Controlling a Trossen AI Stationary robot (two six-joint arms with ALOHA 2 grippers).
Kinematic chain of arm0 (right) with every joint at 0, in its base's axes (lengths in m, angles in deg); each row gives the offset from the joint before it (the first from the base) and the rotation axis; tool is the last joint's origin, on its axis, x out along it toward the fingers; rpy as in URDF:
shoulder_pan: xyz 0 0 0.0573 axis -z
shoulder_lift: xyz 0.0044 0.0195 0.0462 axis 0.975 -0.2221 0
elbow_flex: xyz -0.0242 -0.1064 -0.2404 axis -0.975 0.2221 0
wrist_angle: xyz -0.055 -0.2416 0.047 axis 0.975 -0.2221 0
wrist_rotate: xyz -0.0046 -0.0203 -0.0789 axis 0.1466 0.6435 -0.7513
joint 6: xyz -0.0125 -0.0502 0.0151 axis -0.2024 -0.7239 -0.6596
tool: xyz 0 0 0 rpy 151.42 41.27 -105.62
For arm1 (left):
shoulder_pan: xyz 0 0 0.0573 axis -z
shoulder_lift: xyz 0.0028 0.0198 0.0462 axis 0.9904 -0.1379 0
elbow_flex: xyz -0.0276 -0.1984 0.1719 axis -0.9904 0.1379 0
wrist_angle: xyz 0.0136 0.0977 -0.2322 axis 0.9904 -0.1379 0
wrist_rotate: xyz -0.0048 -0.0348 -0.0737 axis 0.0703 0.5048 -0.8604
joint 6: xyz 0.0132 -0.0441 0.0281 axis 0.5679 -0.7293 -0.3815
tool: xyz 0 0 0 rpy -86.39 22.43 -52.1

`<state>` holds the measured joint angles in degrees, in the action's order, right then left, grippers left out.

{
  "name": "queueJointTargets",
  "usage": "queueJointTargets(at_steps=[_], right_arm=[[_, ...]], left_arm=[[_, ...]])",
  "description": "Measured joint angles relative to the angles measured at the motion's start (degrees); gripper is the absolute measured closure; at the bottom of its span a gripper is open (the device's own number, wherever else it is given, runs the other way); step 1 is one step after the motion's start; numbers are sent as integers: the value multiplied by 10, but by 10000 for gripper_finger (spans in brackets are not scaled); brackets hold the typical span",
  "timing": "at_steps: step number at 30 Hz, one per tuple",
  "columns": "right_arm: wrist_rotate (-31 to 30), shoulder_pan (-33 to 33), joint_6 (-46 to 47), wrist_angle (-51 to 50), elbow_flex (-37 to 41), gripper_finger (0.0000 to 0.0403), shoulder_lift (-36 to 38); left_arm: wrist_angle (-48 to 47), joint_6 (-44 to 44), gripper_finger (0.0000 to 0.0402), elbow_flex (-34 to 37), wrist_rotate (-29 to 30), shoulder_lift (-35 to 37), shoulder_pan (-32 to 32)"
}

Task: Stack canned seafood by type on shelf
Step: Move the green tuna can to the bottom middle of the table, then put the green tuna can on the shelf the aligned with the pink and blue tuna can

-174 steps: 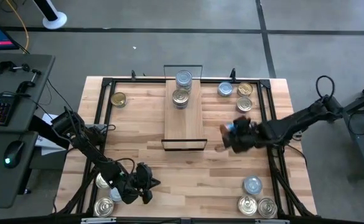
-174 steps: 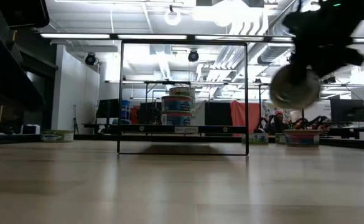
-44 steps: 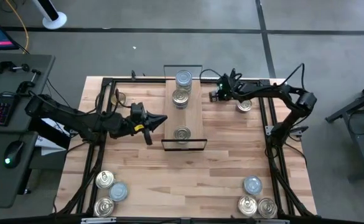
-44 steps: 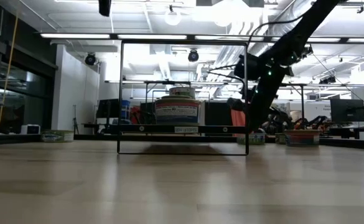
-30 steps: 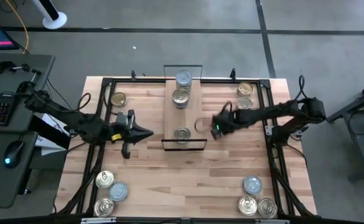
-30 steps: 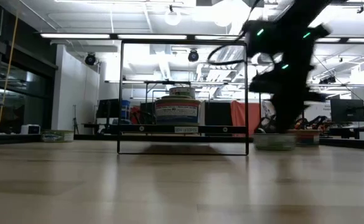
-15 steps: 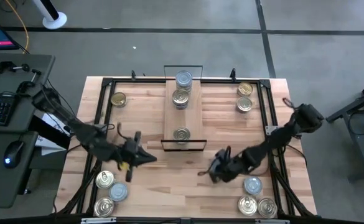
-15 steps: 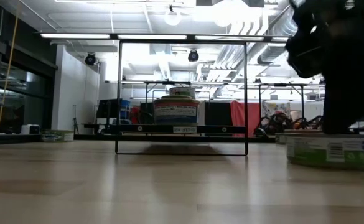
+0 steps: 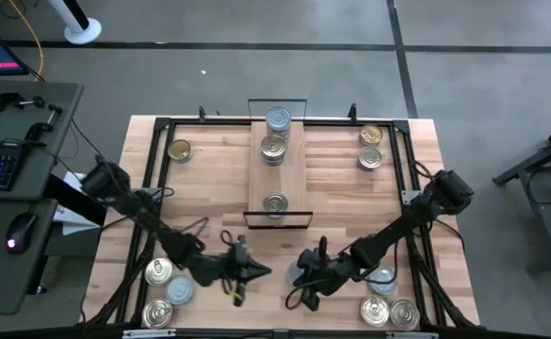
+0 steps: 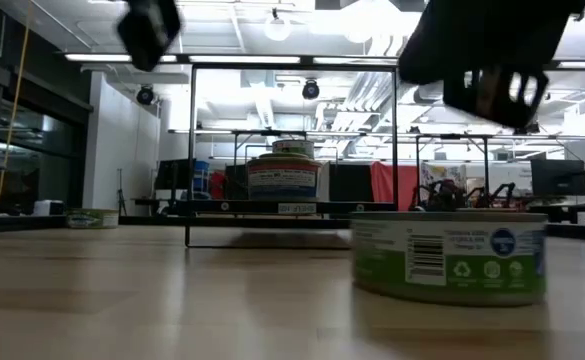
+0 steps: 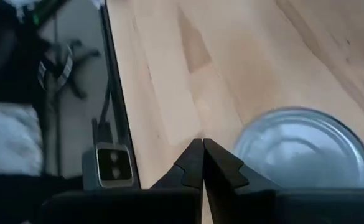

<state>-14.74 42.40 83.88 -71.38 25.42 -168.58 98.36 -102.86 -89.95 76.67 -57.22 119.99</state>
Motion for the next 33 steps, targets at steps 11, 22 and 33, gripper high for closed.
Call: queueJointTargets(at_steps=[11,22,33], right_arm=[[1,-68,67,-220,30,403,51],[-34,-42,-5,-114,99,403,47],[-6,-4,-95,-97,99,403,32]], left_arm=[[-183,205,401,-201,-48,-177,-34],[-219,198,401,-222,-46,-210,-62],[-190,86,401,-199,-90,-215,-66]])
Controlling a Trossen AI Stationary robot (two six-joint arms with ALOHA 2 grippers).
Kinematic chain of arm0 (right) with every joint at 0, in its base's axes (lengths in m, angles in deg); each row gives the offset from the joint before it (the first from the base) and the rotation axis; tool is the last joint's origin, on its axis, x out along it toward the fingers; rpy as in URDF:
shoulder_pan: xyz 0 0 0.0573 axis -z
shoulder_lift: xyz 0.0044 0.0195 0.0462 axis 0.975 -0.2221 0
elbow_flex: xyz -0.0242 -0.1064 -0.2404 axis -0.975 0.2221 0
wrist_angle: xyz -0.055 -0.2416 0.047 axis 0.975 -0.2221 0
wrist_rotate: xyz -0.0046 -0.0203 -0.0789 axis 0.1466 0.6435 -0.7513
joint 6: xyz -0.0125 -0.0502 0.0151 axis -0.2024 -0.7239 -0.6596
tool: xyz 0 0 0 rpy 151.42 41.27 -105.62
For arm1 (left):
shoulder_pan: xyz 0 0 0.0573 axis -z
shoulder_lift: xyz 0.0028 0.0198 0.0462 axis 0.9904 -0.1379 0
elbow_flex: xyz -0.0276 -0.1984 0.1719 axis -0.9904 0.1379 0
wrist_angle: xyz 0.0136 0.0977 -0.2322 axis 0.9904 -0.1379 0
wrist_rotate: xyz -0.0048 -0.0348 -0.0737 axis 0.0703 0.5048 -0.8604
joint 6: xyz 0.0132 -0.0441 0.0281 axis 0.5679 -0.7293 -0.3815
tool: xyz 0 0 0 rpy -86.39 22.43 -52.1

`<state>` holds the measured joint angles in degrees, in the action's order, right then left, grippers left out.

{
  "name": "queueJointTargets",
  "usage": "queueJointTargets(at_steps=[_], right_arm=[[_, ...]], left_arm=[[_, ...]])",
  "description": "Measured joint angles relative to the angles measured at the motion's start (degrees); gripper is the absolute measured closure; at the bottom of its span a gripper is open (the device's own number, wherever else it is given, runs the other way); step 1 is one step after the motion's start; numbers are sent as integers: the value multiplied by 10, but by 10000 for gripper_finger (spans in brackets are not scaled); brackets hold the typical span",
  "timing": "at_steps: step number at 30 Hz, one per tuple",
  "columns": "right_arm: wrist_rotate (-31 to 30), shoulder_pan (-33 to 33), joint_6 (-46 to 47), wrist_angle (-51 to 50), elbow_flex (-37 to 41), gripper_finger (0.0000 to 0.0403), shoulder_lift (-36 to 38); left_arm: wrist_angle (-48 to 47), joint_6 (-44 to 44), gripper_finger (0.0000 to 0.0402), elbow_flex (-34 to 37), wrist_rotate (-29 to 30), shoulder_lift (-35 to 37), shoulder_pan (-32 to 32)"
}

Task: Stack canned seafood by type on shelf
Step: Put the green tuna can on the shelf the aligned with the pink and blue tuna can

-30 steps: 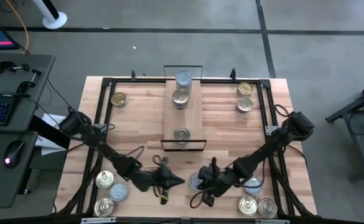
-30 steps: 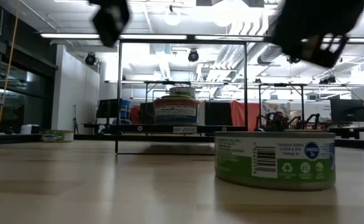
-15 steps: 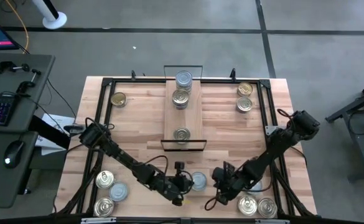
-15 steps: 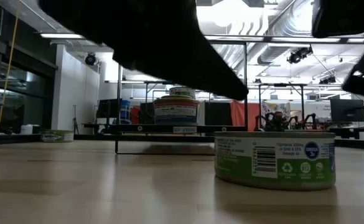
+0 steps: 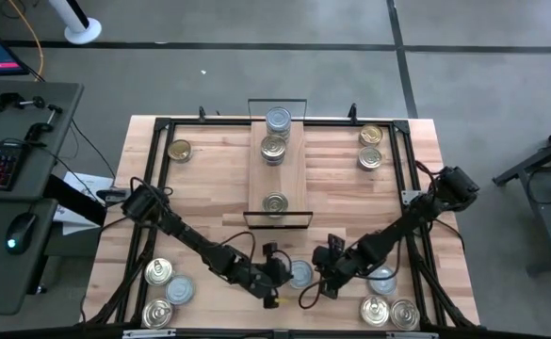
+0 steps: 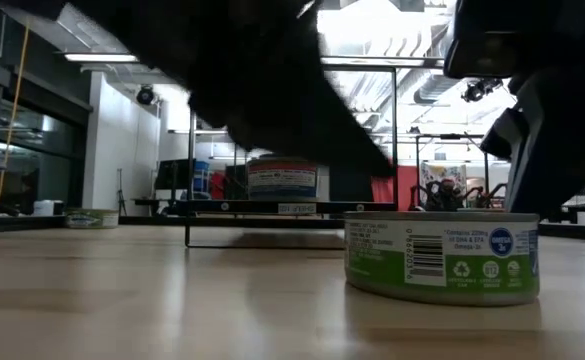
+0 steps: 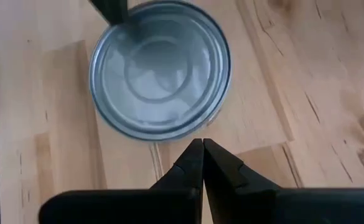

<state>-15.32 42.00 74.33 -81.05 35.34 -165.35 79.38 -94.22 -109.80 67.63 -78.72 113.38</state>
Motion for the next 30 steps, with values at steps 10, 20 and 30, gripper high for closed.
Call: queueJointTargets(at_steps=[10,20,30], right_arm=[[2,0,-1,21,0,403,-3],[-7,1,-17,81,-19,403,-3],[13,3,-43,-46,-65,403,-3]], left_arm=[[68,-34,401,53,11,3,3],[37,-32,402,55,-5,5,13],[17,-2,402,57,-14,22,25]])
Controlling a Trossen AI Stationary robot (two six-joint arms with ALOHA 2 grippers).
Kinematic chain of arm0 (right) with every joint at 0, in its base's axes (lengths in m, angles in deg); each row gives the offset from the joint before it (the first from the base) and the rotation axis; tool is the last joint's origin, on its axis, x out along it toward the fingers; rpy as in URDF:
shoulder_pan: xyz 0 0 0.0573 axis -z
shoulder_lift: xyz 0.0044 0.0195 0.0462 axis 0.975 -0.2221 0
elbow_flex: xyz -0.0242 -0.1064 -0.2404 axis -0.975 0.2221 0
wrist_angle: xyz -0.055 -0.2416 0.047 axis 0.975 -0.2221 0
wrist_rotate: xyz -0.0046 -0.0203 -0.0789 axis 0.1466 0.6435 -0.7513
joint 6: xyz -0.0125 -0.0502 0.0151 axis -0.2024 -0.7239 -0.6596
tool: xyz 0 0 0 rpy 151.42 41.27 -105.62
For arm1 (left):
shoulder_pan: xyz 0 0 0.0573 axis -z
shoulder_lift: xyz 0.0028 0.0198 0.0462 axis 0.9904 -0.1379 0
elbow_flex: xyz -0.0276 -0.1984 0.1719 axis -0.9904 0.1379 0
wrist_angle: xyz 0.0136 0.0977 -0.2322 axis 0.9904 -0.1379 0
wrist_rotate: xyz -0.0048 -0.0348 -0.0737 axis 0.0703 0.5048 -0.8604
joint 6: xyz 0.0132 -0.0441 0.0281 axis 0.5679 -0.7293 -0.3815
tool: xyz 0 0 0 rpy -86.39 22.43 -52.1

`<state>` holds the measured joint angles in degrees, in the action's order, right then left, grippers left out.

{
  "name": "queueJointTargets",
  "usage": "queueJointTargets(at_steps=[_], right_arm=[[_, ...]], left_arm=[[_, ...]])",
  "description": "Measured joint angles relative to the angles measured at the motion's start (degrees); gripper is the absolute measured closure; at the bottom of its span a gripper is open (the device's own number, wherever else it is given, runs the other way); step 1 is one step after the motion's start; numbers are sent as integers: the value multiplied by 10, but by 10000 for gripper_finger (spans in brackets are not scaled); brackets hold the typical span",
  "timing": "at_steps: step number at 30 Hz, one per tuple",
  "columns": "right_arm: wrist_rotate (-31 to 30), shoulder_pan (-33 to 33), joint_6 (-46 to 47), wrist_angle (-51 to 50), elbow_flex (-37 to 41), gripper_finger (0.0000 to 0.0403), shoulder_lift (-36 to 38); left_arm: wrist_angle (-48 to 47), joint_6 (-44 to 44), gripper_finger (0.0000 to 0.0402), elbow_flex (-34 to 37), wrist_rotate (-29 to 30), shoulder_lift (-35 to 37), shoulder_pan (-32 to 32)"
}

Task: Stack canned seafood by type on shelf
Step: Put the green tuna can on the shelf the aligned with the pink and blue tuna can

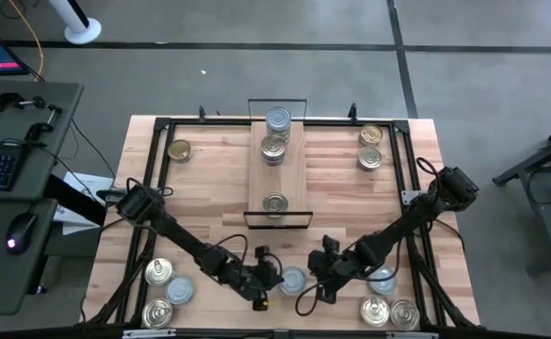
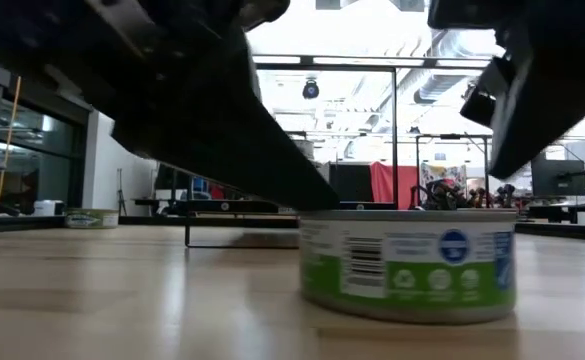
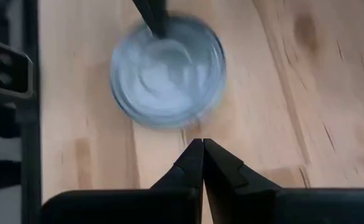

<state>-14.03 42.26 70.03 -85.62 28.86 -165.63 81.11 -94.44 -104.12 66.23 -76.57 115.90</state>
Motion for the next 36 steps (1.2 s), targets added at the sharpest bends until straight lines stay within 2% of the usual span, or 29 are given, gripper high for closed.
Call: queueJointTargets(at_steps=[5,11,17,31,36], right_arm=[[21,1,-3,-3,0,403,-20],[54,1,-7,54,0,403,-70],[50,1,-1,64,0,403,-80],[35,4,-3,134,0,403,-80],[25,5,-31,128,-35,403,-80]], left_arm=[[-6,19,402,1,-3,21,2],[1,15,402,2,-9,23,6],[23,-15,401,33,-6,25,15],[13,-15,402,36,-6,25,19],[1,-16,402,35,-15,25,23]])
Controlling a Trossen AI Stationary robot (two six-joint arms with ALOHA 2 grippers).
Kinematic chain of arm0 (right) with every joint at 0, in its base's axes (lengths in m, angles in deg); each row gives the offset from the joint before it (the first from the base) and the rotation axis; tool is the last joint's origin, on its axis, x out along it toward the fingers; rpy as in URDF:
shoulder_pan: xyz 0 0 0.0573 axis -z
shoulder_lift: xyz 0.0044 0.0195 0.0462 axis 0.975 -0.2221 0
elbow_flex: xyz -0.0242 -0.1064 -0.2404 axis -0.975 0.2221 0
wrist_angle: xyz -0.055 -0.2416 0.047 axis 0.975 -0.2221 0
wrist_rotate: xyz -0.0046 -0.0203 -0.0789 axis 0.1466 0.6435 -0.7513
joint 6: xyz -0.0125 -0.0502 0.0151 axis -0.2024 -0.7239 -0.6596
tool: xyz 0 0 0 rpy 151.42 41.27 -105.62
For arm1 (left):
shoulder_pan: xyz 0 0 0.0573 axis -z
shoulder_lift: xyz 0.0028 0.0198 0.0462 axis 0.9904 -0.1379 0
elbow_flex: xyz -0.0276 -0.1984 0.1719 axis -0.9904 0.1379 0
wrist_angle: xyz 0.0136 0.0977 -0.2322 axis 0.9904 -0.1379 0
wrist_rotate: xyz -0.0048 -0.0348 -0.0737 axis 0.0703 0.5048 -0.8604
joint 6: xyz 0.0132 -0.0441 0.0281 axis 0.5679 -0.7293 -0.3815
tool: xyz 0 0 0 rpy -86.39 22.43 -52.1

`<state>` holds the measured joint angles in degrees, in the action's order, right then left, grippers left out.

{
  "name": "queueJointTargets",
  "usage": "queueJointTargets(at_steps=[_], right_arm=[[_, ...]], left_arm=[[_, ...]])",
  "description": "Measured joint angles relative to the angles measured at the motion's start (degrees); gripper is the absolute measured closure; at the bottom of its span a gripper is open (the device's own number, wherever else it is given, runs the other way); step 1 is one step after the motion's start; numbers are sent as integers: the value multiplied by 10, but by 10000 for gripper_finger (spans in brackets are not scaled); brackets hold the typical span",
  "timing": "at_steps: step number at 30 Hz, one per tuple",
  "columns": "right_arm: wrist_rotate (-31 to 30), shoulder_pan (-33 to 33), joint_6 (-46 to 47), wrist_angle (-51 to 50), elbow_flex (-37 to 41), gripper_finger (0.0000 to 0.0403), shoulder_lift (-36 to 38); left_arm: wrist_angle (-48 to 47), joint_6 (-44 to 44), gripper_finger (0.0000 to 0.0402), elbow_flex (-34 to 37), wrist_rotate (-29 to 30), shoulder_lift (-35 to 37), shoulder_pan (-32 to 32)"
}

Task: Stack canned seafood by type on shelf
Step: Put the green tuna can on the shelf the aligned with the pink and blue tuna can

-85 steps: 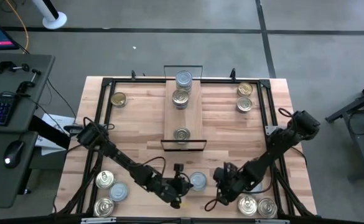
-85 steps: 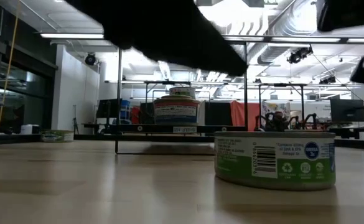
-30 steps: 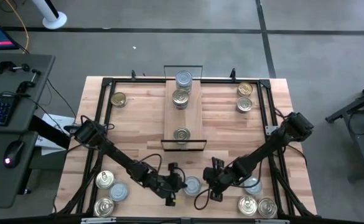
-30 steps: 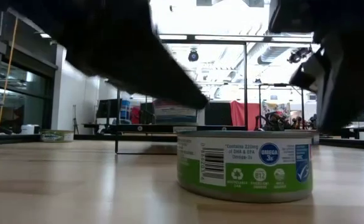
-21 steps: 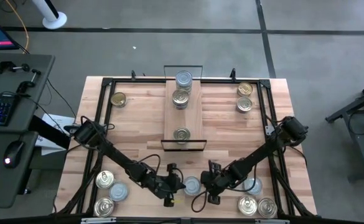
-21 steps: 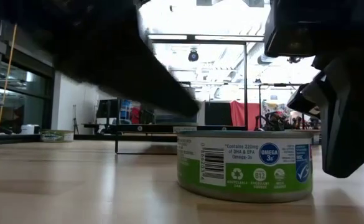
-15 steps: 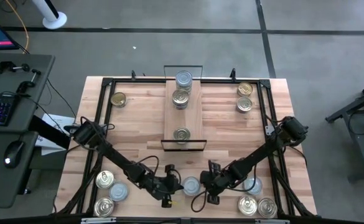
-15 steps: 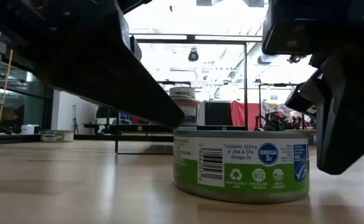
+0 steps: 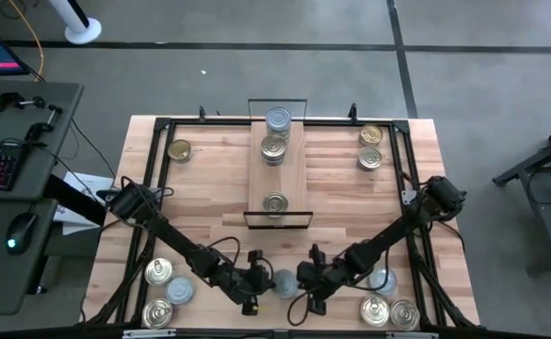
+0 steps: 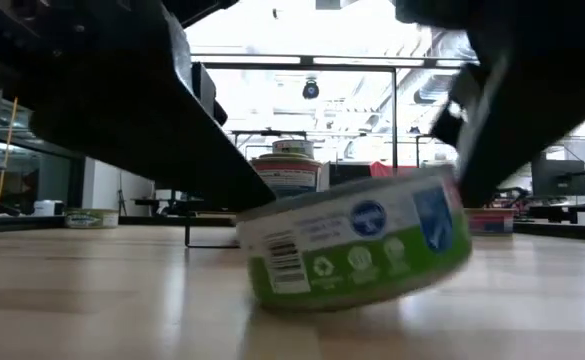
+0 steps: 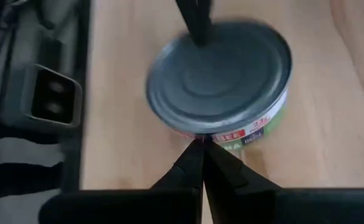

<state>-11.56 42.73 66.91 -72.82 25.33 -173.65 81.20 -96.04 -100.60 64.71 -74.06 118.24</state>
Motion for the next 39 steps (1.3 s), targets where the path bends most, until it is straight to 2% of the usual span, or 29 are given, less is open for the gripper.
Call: queueJointTargets(at_steps=[7,16,23,32,36,39], right_arm=[[-14,10,-49,-13,-53,403,1],[-14,33,-87,-19,-82,403,0],[-12,34,-105,-23,-82,403,0],[-11,22,-103,-54,-82,403,5],[-19,12,-72,-111,-82,403,27],[-39,7,-33,-146,-82,403,46]], left_arm=[[-19,0,402,0,-1,-1,6],[-19,-22,401,2,0,-6,6],[37,5,402,1,4,-6,6],[118,8,401,1,4,-22,-7],[159,-3,401,1,-1,-41,-13],[157,-5,401,1,-3,-39,-13]])
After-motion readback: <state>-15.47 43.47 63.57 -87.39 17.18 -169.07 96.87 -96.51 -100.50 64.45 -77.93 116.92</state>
